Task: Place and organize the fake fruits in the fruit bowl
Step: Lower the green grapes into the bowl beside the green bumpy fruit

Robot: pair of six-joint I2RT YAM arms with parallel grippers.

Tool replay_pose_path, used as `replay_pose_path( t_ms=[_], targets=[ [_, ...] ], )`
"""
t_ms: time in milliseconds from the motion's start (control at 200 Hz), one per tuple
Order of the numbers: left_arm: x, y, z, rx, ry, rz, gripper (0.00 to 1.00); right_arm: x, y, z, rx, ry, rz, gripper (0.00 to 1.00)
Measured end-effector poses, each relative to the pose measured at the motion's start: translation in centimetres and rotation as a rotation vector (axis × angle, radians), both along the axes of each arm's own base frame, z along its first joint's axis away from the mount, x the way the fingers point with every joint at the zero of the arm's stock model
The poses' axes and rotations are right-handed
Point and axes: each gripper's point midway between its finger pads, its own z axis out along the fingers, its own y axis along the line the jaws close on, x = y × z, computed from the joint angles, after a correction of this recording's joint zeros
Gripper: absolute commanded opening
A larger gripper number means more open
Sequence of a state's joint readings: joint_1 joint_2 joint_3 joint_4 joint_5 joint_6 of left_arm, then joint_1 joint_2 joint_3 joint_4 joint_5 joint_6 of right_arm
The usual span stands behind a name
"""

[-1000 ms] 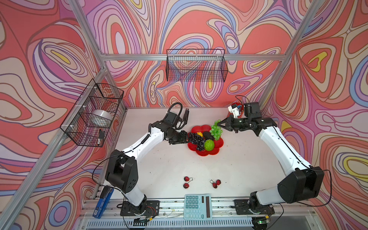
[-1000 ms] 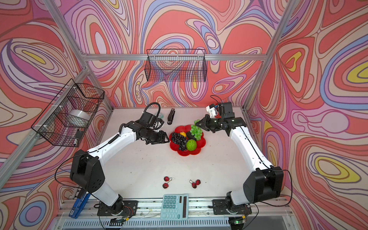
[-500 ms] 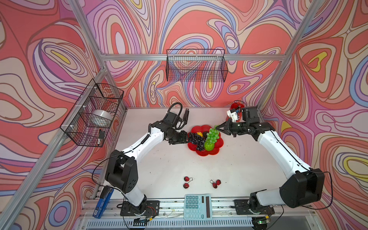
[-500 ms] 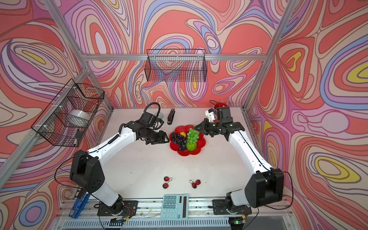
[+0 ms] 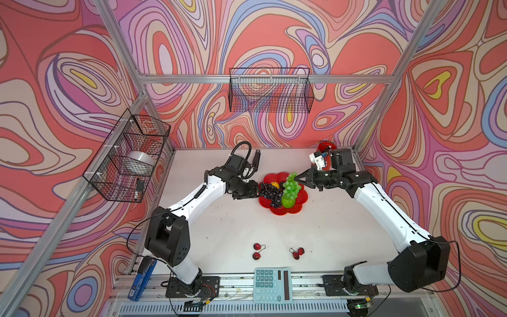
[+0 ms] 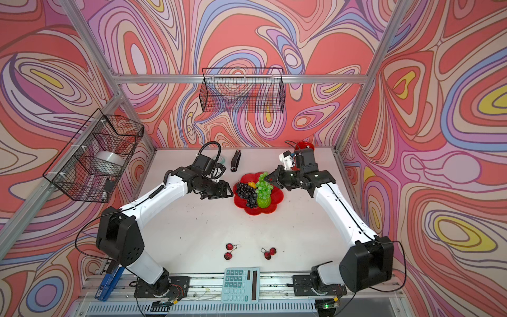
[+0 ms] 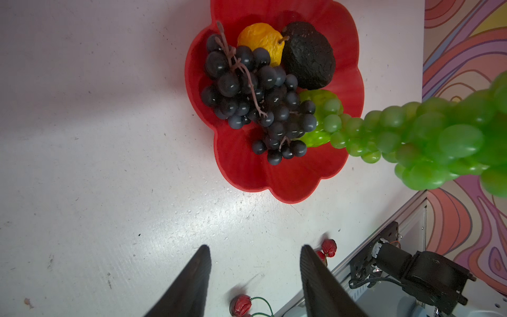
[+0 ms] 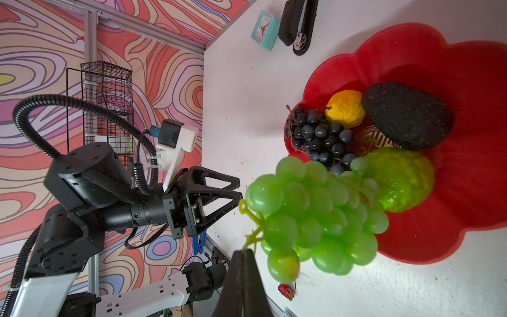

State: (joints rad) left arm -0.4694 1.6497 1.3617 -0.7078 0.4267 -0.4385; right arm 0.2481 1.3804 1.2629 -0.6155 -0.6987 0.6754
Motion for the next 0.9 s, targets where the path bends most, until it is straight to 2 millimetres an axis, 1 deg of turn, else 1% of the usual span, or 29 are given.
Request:
replay_pose_path(
  t_ms=[361,591,896],
  targets=[
    [-0.2,-0.2,0.0,-0.013,0.010,-0.008,0.56,-0.6,0.6,-0.2,-0.009,0.015,0.017,0.00],
    [-0.2,-0.3,0.0,-0.014,0.011,-0.008,0.56,-0.5,0.8,1.4,-0.024,-0.026,0.017,0.00],
    [-0.2,-0.3,-0.1,-0.014,0.013,-0.006,0.56,-0.5,0.7,1.5,-0.032,-0.033,0.008,0.00]
  ],
)
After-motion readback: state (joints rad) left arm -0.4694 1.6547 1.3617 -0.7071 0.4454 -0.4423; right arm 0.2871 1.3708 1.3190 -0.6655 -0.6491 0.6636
